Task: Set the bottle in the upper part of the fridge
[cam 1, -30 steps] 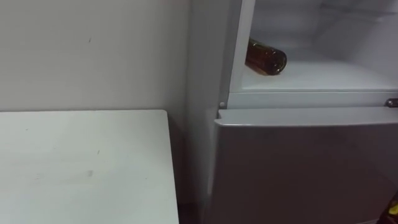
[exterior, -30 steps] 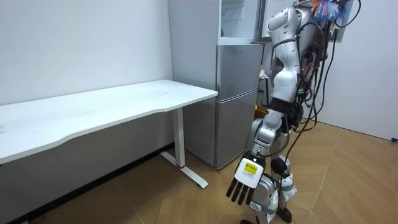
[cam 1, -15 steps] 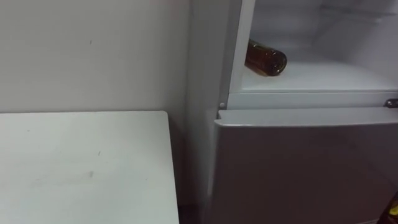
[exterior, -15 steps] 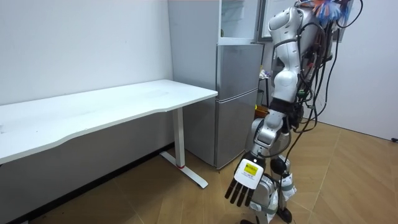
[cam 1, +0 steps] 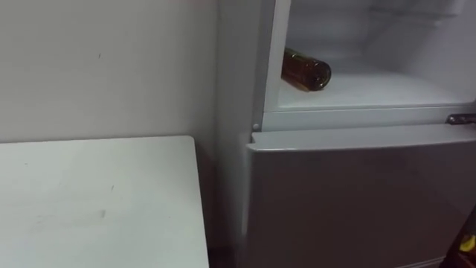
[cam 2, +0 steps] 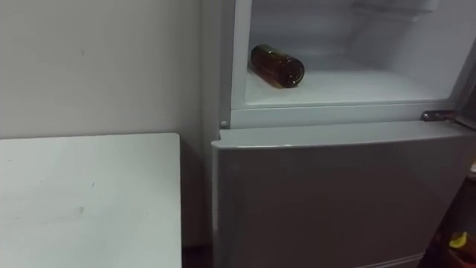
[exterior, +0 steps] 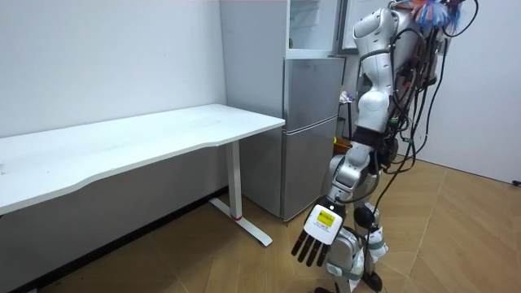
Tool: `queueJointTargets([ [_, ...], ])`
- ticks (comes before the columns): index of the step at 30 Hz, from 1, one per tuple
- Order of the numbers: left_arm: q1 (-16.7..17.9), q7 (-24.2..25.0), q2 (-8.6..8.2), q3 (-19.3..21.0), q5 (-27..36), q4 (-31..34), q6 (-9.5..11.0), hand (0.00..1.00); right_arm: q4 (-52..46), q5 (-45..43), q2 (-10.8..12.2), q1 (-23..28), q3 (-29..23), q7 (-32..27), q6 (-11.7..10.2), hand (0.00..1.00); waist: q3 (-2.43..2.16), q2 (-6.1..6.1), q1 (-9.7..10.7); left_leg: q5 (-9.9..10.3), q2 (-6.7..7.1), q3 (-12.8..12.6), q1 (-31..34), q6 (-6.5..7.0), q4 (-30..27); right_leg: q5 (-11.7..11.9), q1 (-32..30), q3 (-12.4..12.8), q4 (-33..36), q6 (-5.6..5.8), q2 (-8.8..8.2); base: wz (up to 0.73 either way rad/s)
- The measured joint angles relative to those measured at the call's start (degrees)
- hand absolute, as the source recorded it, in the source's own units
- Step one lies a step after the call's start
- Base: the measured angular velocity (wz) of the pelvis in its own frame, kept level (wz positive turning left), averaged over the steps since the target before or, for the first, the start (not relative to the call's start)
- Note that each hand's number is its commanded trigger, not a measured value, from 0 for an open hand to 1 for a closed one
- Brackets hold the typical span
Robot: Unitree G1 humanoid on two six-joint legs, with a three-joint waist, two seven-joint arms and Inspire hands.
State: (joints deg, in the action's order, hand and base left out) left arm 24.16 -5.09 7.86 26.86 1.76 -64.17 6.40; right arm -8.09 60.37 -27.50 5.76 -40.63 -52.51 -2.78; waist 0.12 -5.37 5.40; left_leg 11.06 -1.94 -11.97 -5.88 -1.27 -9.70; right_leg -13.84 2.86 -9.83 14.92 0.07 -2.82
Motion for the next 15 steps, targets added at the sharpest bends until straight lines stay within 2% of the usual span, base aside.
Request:
queueJointTargets([
  [2,-0.03,0.44,-0.28,-0.22,-0.09,-0.02,0.33,0.0,-1.34,-0.01,0.39,0.37,1.25,0.06,-1.03,0.0,0.05,0.48,-0.36,0.08,-0.05,-0.54,-0.56,-0.03,0.09,0.01,0.1,0.52,0.16,-0.02,0.06,-0.13],
  [5,-0.13,0.78,-0.58,-0.27,-0.1,-0.06,0.76,0.0,-3.96,-0.01,0.94,2.88,1.56,0.78,-1.1,0.0,0.02,1.01,-0.85,0.2,-0.06,-0.74,-0.72,-0.06,0.18,0.0,0.02,0.84,0.36,0.0,0.13,-0.07],
  [8,-0.26,0.81,-0.79,-0.26,-0.08,-0.74,0.77,0.0,-7.18,-0.01,3.01,3.6,2.2,3.1,-1.61,0.0,-0.01,1.64,-1.06,0.23,-0.11,-1.32,-0.63,-0.05,0.27,0.02,-0.78,1.66,1.06,-0.04,0.23,-0.13],
  [12,-0.27,0.81,-0.78,-0.27,-0.09,-1.41,0.82,0.0,-7.61,-0.01,3.25,3.6,4.15,3.96,-2.7,0.0,0.07,1.83,-1.07,0.24,-0.15,-1.52,-0.6,-0.03,0.26,0.07,-0.93,1.89,1.53,-0.1,0.21,-0.05],
  [15,-0.27,0.81,-0.78,-0.34,-0.17,-1.86,1.02,0.0,-8.19,-0.08,4.42,3.61,5.44,6.44,-3.66,0.0,0.07,1.92,-1.27,0.24,-0.25,-1.59,-0.59,-0.03,0.11,0.14,-1.01,1.9,1.68,-0.22,0.25,0.0],
])
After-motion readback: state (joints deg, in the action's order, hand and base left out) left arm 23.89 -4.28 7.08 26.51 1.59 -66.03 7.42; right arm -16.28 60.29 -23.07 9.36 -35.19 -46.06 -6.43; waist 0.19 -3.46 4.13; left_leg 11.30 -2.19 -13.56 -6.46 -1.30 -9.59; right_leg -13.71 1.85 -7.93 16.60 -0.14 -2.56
